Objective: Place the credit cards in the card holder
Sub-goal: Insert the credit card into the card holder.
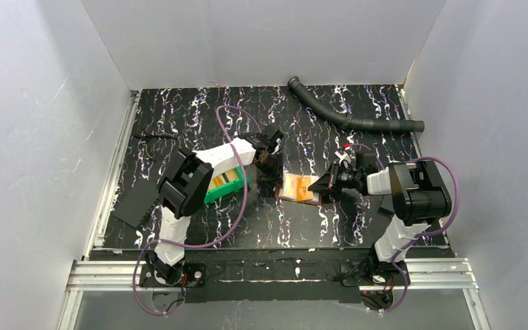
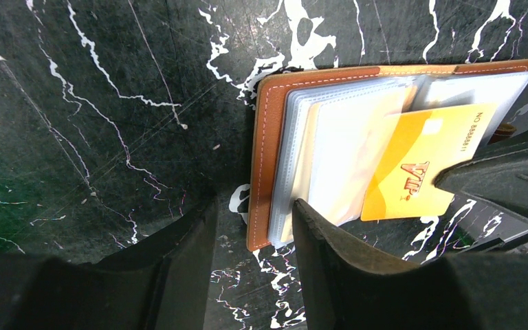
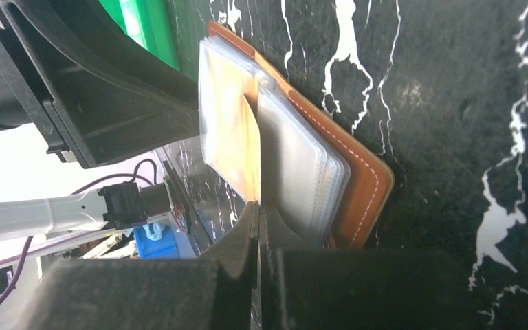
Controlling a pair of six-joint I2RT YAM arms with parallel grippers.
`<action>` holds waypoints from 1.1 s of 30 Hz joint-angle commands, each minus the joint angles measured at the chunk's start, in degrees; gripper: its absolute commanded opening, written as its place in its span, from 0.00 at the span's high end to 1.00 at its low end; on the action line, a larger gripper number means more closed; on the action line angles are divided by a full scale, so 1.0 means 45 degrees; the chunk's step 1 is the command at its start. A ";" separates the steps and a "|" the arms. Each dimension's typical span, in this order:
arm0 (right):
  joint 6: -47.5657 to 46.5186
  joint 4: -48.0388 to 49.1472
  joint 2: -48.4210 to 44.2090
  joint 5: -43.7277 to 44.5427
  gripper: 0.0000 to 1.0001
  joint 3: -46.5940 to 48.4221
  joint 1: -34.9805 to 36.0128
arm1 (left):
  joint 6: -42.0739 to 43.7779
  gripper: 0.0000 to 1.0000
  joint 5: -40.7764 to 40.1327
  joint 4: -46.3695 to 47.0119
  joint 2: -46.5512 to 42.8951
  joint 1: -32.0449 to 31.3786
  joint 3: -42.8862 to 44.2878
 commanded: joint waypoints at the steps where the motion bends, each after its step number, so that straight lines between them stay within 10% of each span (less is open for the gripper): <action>1: 0.0587 0.2020 0.0356 0.0371 0.99 -0.0202 -0.0031 | 0.0127 0.58 0.0164 -0.0145 0.0044 -0.0079 -0.0358; 25: 0.6592 1.2251 0.3112 0.0117 0.99 -0.2240 0.0603 | -0.0076 0.62 0.0352 0.0104 0.0061 -0.0200 -0.0552; 29: 0.4916 0.9830 0.2642 0.0304 0.83 -0.2003 0.0624 | 0.0131 0.61 0.0045 -0.0244 -0.0293 -0.0165 -0.0582; 33: -0.0283 0.1136 0.0199 0.2557 0.61 -0.0505 0.0682 | 0.0295 0.61 -0.0177 -0.0517 -0.0844 -0.0019 -0.0764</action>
